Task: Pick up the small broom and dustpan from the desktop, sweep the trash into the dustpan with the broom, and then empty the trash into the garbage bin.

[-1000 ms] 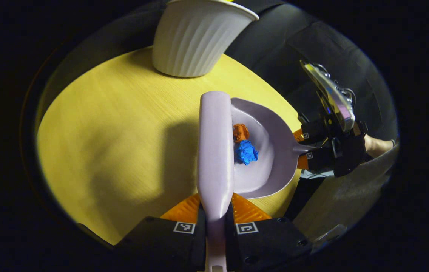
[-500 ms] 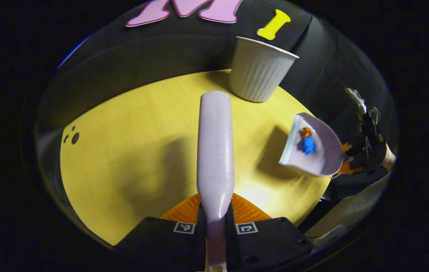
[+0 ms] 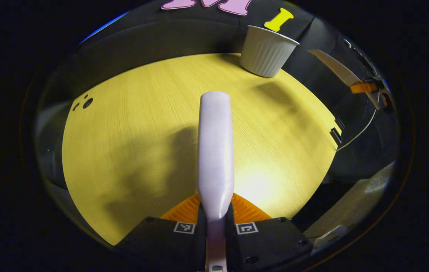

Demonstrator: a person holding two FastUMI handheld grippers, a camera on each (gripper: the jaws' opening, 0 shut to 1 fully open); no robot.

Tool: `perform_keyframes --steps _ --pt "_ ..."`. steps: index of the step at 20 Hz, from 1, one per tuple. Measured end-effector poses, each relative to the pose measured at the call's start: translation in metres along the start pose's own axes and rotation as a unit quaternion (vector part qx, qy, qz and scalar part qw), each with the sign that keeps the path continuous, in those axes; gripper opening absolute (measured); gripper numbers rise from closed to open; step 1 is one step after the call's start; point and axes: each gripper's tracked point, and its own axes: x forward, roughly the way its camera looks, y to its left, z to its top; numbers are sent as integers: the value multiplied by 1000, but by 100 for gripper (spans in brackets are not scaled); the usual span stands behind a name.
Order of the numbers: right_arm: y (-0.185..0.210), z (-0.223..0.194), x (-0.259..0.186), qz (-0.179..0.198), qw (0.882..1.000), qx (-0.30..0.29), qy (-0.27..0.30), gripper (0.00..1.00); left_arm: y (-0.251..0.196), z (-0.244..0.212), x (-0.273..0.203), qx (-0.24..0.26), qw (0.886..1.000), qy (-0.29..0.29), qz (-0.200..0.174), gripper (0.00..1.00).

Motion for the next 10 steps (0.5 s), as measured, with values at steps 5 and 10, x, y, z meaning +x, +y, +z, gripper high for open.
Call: perform_keyframes --steps 5,10 --pt "12 -3 17 -56 997 32 -33 36 9 -5 1 -3 1000 -5 2 25" --pt "2 -6 8 -128 991 -20 -22 36 18 -12 3 -20 1000 -5 3 24"
